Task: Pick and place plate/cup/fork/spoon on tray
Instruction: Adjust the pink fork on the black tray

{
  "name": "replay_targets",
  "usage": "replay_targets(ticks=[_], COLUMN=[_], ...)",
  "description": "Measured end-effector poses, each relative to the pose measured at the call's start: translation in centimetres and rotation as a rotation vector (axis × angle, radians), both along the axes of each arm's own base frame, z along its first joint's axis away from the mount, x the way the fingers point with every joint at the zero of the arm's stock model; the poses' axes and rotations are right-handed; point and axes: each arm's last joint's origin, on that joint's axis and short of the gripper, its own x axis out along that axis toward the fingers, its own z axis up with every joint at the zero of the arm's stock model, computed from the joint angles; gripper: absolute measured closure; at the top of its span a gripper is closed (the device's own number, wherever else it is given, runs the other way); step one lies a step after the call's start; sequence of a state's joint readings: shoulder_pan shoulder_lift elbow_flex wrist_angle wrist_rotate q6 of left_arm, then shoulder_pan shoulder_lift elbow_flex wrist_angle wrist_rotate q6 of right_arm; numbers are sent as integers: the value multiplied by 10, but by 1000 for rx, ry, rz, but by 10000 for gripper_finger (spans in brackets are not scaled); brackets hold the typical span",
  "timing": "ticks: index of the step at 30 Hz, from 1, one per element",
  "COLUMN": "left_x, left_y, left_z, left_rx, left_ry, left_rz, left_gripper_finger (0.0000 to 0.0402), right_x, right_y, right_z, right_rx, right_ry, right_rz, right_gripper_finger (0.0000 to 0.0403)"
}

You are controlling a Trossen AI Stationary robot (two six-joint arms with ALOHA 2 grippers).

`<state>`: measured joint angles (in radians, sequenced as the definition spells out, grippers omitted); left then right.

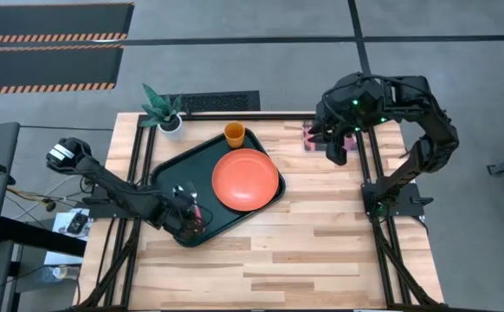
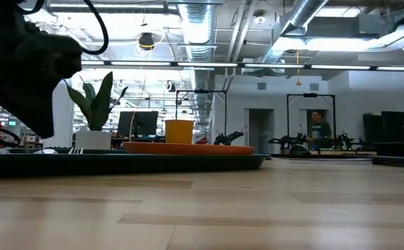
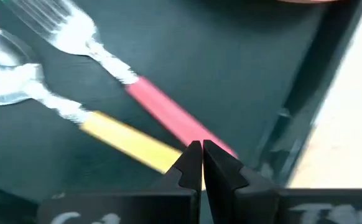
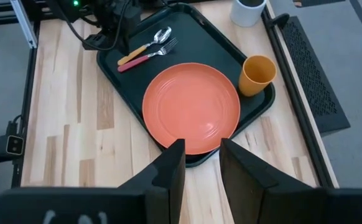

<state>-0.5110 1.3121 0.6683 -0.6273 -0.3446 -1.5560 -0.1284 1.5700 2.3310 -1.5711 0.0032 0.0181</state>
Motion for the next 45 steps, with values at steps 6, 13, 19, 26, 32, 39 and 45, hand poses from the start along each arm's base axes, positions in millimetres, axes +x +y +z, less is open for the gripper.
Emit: replay_targets(ticks=[6, 13, 19, 26, 32, 39, 45], left_x=[3, 11, 26, 35, 34, 35, 42], left_y=[-2, -7, -16, -20, -17, -10, -13], left_z=[0, -13, -23, -27, -24, -25, -14], left_rx=[-6, -25, -14, -24, -11, 0, -11], left_ry=[-26, -3, 34, 55, 43, 62, 63], left_rz=[-38, -79, -100, -94, -68, -39, -95], left_gripper_finger=[401, 401, 401, 401, 401, 401, 401], right_x=[0, 0, 0, 0, 0, 0, 0], right_y=[0, 0, 0, 0, 0, 0, 0], right_z=[0, 0, 0, 0, 0, 0, 0], right_rx=[1, 1, 2, 3, 3, 1, 3], right_ry=[0, -1, -1, 0, 0, 0, 0], right_rz=[0, 1, 2, 3, 3, 4, 2], right_gripper_finger=[280, 280, 280, 280, 280, 280, 280])
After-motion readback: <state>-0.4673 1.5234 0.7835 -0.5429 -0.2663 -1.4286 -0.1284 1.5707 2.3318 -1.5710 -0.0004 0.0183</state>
